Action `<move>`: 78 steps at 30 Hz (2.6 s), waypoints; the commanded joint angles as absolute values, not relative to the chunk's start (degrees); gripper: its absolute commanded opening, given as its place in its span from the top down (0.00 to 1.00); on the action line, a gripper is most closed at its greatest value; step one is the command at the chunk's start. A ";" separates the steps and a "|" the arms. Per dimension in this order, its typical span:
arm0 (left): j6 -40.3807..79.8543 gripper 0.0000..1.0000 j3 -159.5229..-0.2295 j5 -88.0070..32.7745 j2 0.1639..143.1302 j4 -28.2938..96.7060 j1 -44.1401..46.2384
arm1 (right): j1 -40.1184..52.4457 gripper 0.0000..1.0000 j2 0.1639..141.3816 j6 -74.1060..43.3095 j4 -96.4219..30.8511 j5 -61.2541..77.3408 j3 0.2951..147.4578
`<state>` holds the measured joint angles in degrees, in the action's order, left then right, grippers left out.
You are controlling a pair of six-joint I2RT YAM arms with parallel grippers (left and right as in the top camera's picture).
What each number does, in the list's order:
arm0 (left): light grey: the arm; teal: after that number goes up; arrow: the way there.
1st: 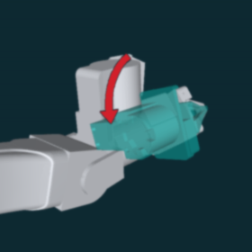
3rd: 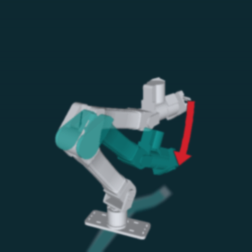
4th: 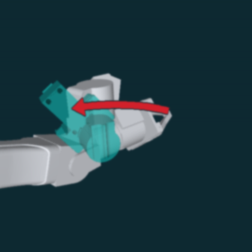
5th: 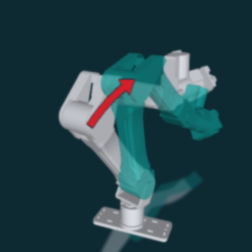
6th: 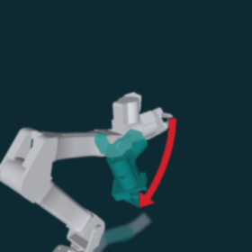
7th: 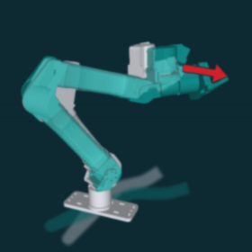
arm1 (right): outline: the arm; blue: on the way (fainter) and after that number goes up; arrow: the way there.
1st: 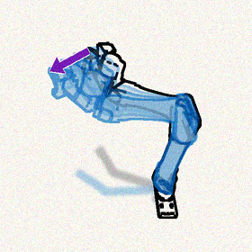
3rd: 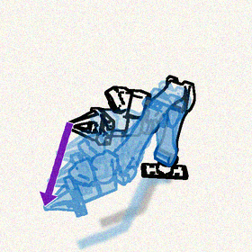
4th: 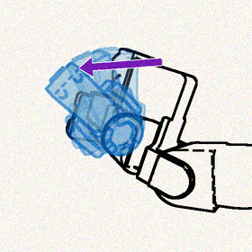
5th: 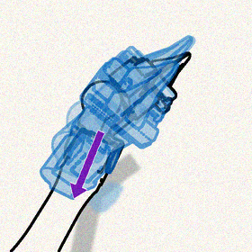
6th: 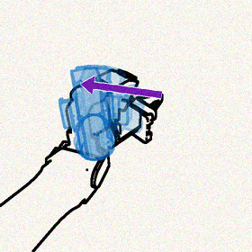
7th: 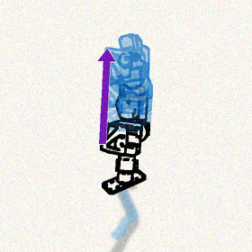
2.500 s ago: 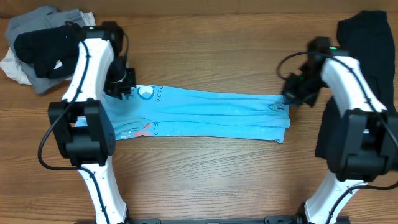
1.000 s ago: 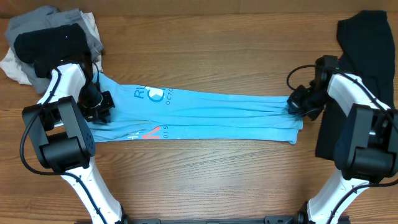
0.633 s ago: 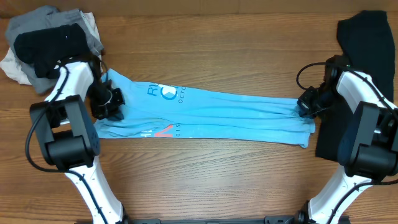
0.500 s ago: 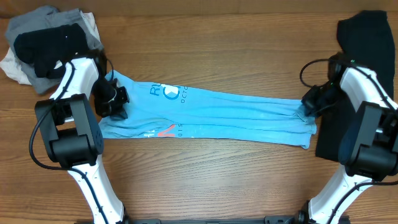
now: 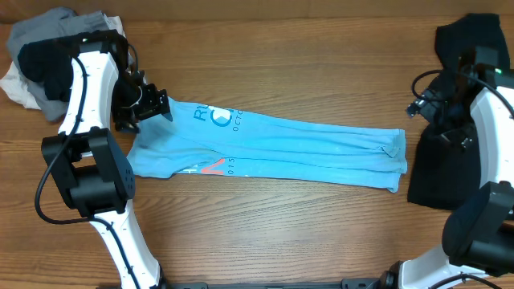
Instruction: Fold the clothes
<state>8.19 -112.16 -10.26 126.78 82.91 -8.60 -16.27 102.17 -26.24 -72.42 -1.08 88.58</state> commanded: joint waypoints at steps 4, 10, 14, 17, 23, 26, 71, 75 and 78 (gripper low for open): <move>7.29 0.00 -113.08 -5.32 126.58 84.16 -8.34 | -20.01 0.00 102.56 -15.68 -66.94 7.94 83.09; 7.29 0.00 -113.08 -5.37 126.58 84.20 -8.34 | -20.32 0.00 102.67 -13.02 -58.76 13.58 74.61; 7.27 0.00 -113.08 -5.37 126.58 84.07 -8.34 | -20.32 0.00 102.67 -10.81 -52.64 19.00 68.69; 7.27 0.00 -113.08 -5.37 126.58 84.14 -7.90 | -20.34 0.00 102.91 -10.37 -49.21 19.22 65.12; 6.92 0.00 -113.08 -5.37 126.58 84.40 -7.84 | -20.32 0.00 103.00 -10.39 -47.66 19.03 62.94; 6.15 0.00 -113.08 -5.34 126.58 84.40 -7.86 | -20.34 0.00 103.00 -10.46 -47.81 18.50 62.46; 5.76 0.00 -113.08 -5.37 126.58 84.16 -7.84 | -14.44 0.96 102.10 -21.63 -56.53 1.19 72.62; 5.76 0.00 -113.06 -5.37 126.58 84.23 -7.84 | -8.71 0.96 102.10 -24.32 -56.93 -3.27 72.62; 5.78 0.00 -113.06 -5.41 126.58 84.20 -7.84 | -2.72 0.96 102.10 -25.08 -56.95 -4.54 72.62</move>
